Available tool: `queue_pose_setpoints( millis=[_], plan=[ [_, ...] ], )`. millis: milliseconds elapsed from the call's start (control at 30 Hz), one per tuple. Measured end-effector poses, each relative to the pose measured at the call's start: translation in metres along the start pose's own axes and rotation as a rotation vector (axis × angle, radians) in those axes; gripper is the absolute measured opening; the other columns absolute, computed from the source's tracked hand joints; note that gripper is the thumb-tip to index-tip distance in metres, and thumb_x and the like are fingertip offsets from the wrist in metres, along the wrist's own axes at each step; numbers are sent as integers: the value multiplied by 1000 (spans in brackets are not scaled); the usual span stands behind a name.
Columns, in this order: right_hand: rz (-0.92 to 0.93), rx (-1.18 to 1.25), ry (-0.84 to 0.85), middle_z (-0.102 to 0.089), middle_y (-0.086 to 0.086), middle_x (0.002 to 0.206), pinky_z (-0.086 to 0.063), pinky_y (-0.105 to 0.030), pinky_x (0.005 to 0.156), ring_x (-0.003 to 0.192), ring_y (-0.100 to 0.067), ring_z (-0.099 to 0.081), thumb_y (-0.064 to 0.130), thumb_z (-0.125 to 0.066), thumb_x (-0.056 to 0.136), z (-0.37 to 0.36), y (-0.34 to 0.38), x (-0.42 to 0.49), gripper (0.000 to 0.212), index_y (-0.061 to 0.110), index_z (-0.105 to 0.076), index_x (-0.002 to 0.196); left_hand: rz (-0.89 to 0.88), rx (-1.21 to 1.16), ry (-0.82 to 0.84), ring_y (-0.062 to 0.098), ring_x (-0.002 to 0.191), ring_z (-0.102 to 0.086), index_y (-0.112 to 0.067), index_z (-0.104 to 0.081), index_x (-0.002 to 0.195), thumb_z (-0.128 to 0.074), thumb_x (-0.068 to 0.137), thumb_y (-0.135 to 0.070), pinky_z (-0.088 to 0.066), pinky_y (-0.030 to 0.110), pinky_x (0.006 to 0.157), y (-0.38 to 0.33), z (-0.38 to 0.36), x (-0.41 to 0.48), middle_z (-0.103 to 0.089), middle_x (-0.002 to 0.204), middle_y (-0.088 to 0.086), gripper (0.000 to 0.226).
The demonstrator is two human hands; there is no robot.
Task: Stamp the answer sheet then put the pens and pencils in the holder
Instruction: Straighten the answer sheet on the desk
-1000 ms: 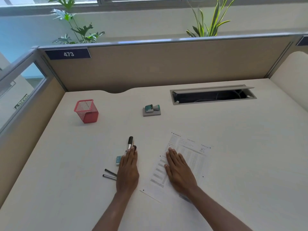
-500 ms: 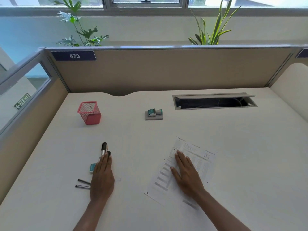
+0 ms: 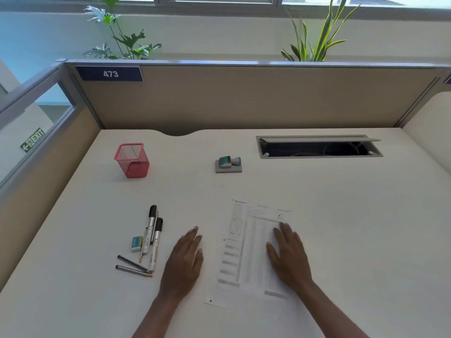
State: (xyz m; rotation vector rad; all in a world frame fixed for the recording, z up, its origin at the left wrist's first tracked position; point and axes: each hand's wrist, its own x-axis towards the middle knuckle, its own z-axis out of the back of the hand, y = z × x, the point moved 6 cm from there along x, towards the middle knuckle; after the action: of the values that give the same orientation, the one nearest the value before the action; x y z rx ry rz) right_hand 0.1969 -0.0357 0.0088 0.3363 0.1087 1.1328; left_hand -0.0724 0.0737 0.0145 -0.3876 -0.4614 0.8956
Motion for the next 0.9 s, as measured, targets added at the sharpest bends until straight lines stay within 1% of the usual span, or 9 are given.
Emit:
queue_pose_setpoints(
  millis=[100, 167, 300, 467, 567, 633, 733, 800, 900],
  plan=[
    [79, 41, 41, -31, -7, 158, -6, -28, 119, 148, -20, -24, 52, -24, 93, -5, 16, 14, 69, 10, -46, 143, -30, -43, 88, 5, 144, -27, -20, -45, 143, -40, 97, -41, -21, 21, 117, 0, -4, -4, -28, 157, -14, 51],
    [107, 58, 56, -26, -2, 160, -6, -29, 121, 149, -16, -17, 56, -22, 93, -8, 23, 22, 70, 15, -43, 145, -74, -50, 153, 0, 146, -17, -24, -35, 149, -45, 95, -50, -16, 22, 119, -1, -4, -7, -20, 159, -17, 60],
    [146, 50, 59, -26, 1, 159, -10, -33, 122, 149, -13, -15, 58, -25, 95, -16, 32, 34, 67, 18, -42, 146, -89, -21, 253, -4, 147, -3, -28, -21, 153, -48, 92, -58, -6, 23, 121, 0, -5, -7, -9, 160, -20, 73],
    [194, 36, 81, -22, 5, 159, -5, -33, 121, 149, -12, -10, 67, -11, 94, -23, 38, 45, 75, 21, -37, 149, -40, -50, 309, -10, 144, 2, -31, -21, 151, -49, 89, -61, -1, 19, 120, 5, -7, -6, -8, 159, -22, 74],
    [200, 34, 83, -19, 7, 160, -4, -33, 122, 149, -11, -7, 66, -12, 95, -25, 37, 49, 73, 23, -34, 150, -24, -91, 295, -10, 144, -1, -30, -24, 151, -48, 88, -64, -3, 19, 120, 5, -6, -6, -10, 159, -21, 76],
    [188, 90, 80, -14, 8, 161, -6, -33, 122, 150, -11, -6, 62, -20, 96, -24, 37, 50, 68, 23, -30, 151, -13, -123, 278, -9, 145, -4, -28, -27, 151, -49, 87, -64, -6, 20, 120, 6, -6, -5, -14, 159, -20, 76],
    [75, 230, 5, -24, -2, 161, -20, -36, 120, 148, -18, -21, 54, -28, 96, -17, 30, 49, 64, 16, -39, 147, -1, -148, 248, -8, 145, -9, -26, -31, 150, -53, 88, -60, -7, 20, 120, 8, -6, -4, -18, 158, -20, 74],
    [-30, 310, -51, -36, -9, 154, -32, -38, 114, 140, -26, -36, 52, -29, 95, -12, 23, 49, 61, 11, -52, 134, 4, -151, 236, -7, 145, -12, -26, -34, 149, -53, 87, -61, -6, 16, 119, 9, -7, -3, -20, 158, -20, 74],
    [-53, 351, -69, -45, -11, 146, -39, -40, 106, 130, -30, -46, 45, -34, 94, -12, 20, 48, 51, 9, -62, 115, 17, -167, 235, -7, 145, -13, -27, -35, 148, -51, 86, -65, -5, 14, 118, 9, -7, -4, -21, 157, -21, 75]
  ],
)
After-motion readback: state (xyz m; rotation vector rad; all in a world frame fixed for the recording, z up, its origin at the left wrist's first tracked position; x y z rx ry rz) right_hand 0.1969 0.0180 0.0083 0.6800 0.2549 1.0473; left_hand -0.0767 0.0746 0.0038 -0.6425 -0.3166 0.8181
